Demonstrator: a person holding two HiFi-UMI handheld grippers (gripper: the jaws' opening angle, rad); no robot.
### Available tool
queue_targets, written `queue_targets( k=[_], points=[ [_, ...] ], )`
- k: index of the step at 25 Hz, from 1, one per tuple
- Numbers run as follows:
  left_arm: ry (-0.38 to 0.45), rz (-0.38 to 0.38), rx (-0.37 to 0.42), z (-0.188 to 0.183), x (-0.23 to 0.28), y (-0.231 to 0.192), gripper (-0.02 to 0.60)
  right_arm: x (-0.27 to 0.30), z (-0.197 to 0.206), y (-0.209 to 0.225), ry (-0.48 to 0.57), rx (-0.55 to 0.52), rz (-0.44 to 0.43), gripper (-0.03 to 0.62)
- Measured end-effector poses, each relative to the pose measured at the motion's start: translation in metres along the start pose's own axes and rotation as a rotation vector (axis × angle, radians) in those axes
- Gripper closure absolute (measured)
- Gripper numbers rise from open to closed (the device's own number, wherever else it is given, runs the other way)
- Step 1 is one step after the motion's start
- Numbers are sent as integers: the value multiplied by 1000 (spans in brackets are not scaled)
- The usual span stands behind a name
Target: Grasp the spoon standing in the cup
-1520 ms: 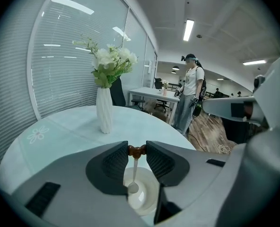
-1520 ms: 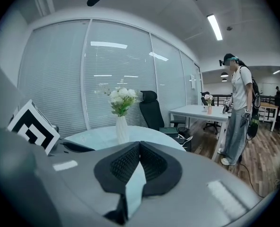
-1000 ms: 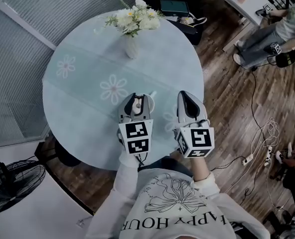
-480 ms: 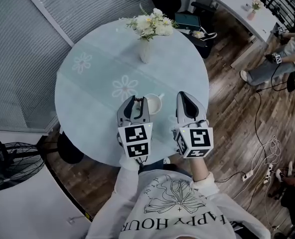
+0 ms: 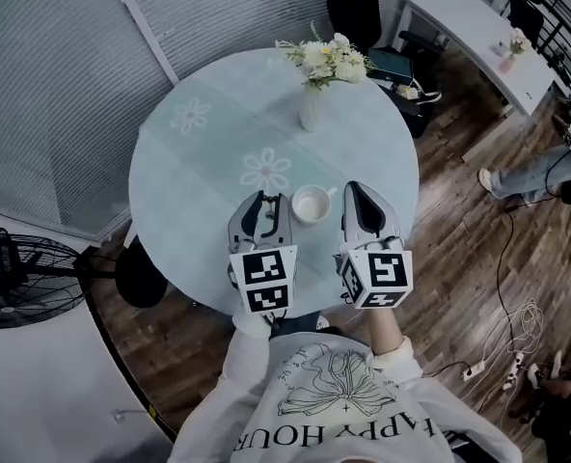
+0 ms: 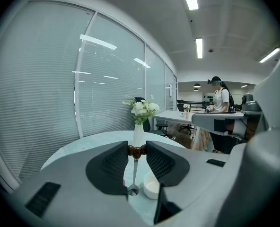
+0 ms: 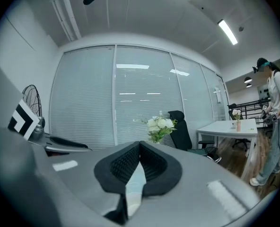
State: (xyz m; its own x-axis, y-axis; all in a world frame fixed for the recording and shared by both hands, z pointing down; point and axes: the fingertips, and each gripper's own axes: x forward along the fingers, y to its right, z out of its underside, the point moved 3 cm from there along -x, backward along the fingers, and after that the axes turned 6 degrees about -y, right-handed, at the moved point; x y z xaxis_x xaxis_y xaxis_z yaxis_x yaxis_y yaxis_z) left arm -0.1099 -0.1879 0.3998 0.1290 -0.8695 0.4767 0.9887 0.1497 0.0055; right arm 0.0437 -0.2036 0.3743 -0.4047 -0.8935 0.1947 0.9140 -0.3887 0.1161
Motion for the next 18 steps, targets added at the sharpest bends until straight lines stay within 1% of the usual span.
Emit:
queue_targets(
  k=[9, 18],
  points=[
    [25, -71, -27, 3, -35, -23, 462, -4, -11, -33, 25, -18, -71, 583],
    [57, -133, -59, 5, -62, -41, 462, -10, -14, -57, 37, -33, -126, 583]
  ],
)
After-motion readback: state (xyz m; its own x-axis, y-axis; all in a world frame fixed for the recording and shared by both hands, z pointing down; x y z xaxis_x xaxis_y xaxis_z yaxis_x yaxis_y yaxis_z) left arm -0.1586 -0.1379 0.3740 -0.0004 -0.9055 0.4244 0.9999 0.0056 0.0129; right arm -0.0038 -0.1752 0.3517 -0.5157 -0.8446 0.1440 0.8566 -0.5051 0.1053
